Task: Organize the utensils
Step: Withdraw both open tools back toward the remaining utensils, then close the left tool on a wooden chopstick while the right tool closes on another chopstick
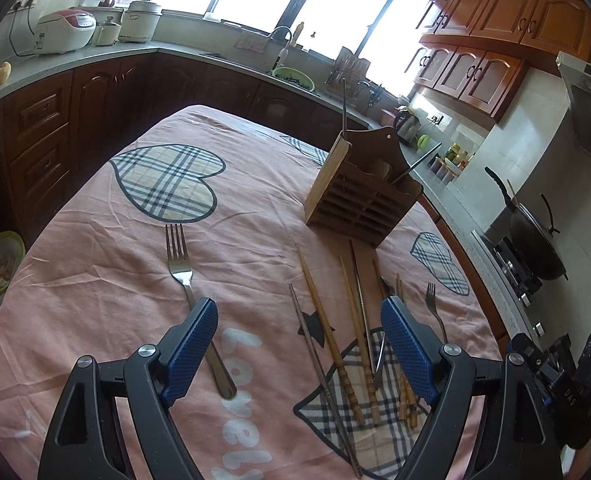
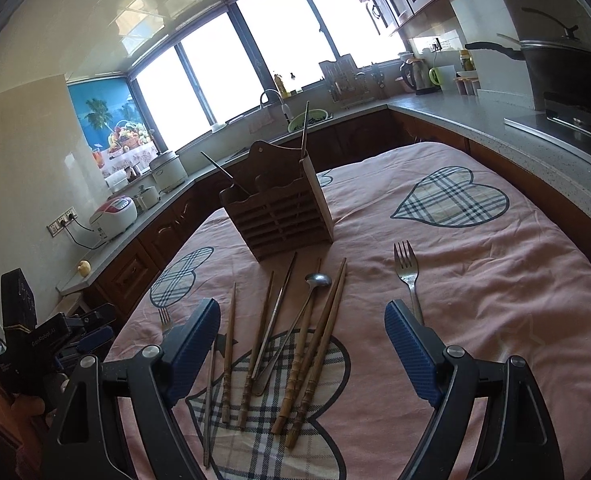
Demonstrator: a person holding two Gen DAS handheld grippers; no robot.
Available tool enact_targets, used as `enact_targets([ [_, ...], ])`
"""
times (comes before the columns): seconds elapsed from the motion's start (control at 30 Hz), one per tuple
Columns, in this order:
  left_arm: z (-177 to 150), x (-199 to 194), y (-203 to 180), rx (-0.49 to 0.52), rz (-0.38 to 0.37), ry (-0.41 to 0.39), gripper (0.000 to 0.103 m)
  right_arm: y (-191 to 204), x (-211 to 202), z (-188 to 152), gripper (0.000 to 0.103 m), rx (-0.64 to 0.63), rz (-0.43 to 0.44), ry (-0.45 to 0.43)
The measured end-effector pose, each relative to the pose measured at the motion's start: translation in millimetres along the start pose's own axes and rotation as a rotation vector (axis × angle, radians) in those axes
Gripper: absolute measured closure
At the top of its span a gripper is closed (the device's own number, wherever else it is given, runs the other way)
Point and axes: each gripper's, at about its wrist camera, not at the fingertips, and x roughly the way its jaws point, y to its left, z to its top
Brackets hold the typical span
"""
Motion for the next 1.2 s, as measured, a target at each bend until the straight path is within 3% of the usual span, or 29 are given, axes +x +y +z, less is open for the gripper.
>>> enact_targets([
  [0.6,11,36,-17,0.049,0.067,0.066,0.020,-9,21,-3,0.017,-0.005,-0.019,0.044],
  [0.8,16,57,-31,0.109,0.127,0.104,0.020,-9,38,-2,0.017,-0.017,-0.049,0.078],
  [1.03,24,85,-37,0.132,0.146,0.162,0.020,-9,60,2,0.018,-0.039,-0.100,0.113],
  [1.13,30,97,-36,0.137,0.157,0.176,0.020,-11,73,4,0.025,-0.046,-0.118,0.142],
  [1.2,34,107,-37,0.138,0.161,0.185,0.020,-13,83,5,0.035,-0.043,-0.125,0.170],
])
